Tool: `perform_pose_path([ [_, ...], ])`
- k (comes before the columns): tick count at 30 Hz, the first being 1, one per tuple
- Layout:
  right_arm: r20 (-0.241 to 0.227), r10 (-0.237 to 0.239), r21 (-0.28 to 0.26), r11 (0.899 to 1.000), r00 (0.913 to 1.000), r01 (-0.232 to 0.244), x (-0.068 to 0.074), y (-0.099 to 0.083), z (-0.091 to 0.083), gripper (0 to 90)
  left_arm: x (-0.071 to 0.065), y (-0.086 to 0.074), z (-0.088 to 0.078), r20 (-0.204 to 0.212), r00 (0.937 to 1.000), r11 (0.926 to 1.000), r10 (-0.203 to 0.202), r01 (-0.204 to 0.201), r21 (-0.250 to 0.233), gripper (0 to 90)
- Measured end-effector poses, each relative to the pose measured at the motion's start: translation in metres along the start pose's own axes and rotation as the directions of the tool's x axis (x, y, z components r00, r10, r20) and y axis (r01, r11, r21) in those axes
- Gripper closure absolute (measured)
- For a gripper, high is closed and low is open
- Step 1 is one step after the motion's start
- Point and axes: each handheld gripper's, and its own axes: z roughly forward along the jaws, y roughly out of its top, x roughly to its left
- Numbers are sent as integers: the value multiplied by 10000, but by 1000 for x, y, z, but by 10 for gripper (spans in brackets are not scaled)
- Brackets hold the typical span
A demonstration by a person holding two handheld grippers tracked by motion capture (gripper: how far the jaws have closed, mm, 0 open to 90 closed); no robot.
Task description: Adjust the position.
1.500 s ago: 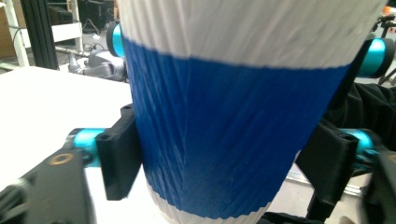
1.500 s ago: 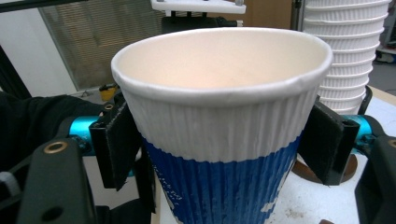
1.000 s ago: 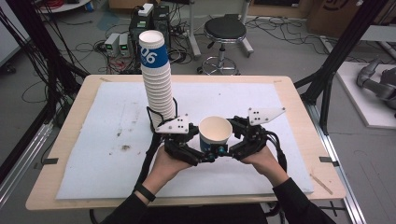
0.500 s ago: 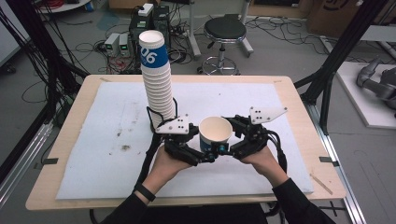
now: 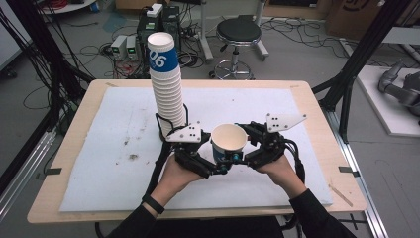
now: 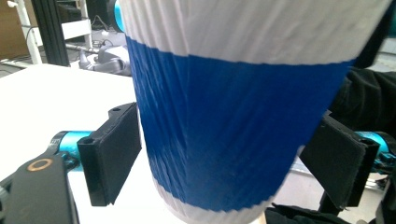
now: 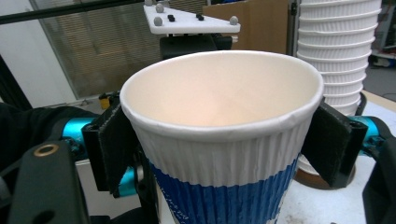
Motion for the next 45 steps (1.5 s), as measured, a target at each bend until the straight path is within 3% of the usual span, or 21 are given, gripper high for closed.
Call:
perform_pose_path([
  [15, 559, -121, -21, 9999, 9984, 122, -6, 1, -16, 195, -1, 7, -28, -877, 9952, 9991, 423, -418, 80, 137],
  [23, 947, -105, -23, 9999, 9955, 108, -9, 0, -26, 196, -2, 9, -50, -1269, 9911, 9987, 415, -449, -245, 137],
  [31, 1305, -145, -134, 9998, 9913, 164, -12, -1, -40, 198, -2, 9, -76, -1758, 9836, 9971, 412, -516, -555, 137],
  [37, 1500, -136, -170, 9997, 9886, 163, -13, -3, -48, 198, -3, 8, -89, -1976, 9794, 9973, 421, -529, -499, 137],
  [45, 1664, -162, -265, 9994, 9859, 209, -13, -5, -56, 198, -5, 5, -106, -2457, 9683, 9967, 441, -594, -552, 137],
])
